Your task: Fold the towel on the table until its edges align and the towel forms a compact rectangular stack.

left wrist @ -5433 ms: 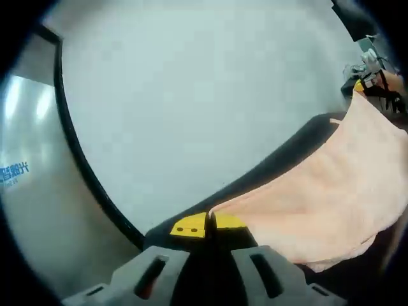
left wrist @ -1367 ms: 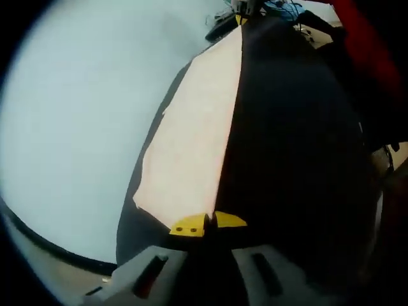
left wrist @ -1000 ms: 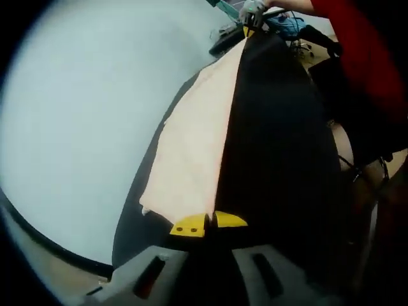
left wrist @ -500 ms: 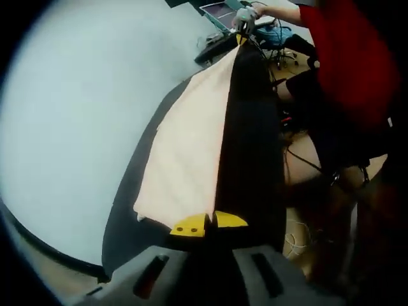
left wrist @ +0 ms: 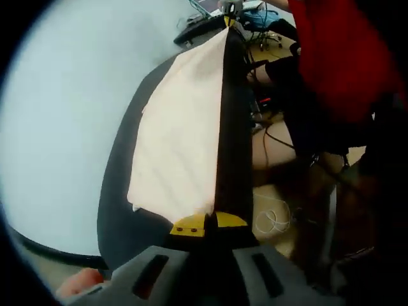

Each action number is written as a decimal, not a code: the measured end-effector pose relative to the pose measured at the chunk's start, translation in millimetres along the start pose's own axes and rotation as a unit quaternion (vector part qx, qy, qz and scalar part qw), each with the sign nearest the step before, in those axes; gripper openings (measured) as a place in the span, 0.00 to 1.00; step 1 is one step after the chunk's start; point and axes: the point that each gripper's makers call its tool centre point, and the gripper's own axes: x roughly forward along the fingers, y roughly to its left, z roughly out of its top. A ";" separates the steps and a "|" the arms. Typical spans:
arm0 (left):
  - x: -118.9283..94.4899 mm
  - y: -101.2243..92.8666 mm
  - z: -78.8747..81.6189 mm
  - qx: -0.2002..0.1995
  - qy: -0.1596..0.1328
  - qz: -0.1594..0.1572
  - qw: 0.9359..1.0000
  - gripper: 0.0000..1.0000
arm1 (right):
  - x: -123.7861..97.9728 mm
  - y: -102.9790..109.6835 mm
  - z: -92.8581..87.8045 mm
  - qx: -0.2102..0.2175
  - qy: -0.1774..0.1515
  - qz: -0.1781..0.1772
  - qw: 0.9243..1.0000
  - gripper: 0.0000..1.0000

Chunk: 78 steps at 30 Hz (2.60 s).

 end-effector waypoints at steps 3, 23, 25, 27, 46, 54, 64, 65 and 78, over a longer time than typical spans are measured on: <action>12.6 22.5 -9.0 0.007 0.035 -0.010 0.999 0.00 | 11.3 -29.7 3.1 -0.014 -0.001 -0.002 1.000 0.00; 108.8 133.6 -37.5 -0.029 0.061 -0.077 0.995 0.00 | 120.5 -149.8 -21.7 0.073 0.028 0.028 0.997 0.00; 116.5 141.2 -40.9 -0.033 0.070 -0.078 0.994 0.00 | 130.3 -158.9 -20.2 0.070 0.035 0.025 0.997 0.00; 123.2 150.1 -43.6 -0.032 0.075 -0.076 0.994 0.00 | 139.1 -168.5 -20.7 0.061 0.050 0.020 0.997 0.00; 166.4 242.6 -43.5 -0.097 0.060 0.066 0.991 0.00 | 184.7 -231.7 -24.9 0.086 0.069 -0.028 0.993 0.00; 179.6 258.7 -47.0 -0.176 0.034 0.083 0.980 0.00 | 201.5 -266.2 -34.5 0.117 0.075 -0.080 0.987 0.00; 207.5 249.4 -50.3 -0.258 0.009 0.084 0.962 0.07 | 233.1 -271.6 -44.9 0.125 0.123 -0.111 0.978 0.02; 208.6 245.6 -47.8 -0.266 -0.009 0.068 0.962 0.18 | 230.5 -264.6 -54.1 0.122 0.152 -0.103 0.975 0.09; 108.7 237.3 -51.9 -0.242 -0.110 0.166 0.949 0.35 | 139.2 -266.8 -29.8 0.320 0.009 -0.173 0.931 0.31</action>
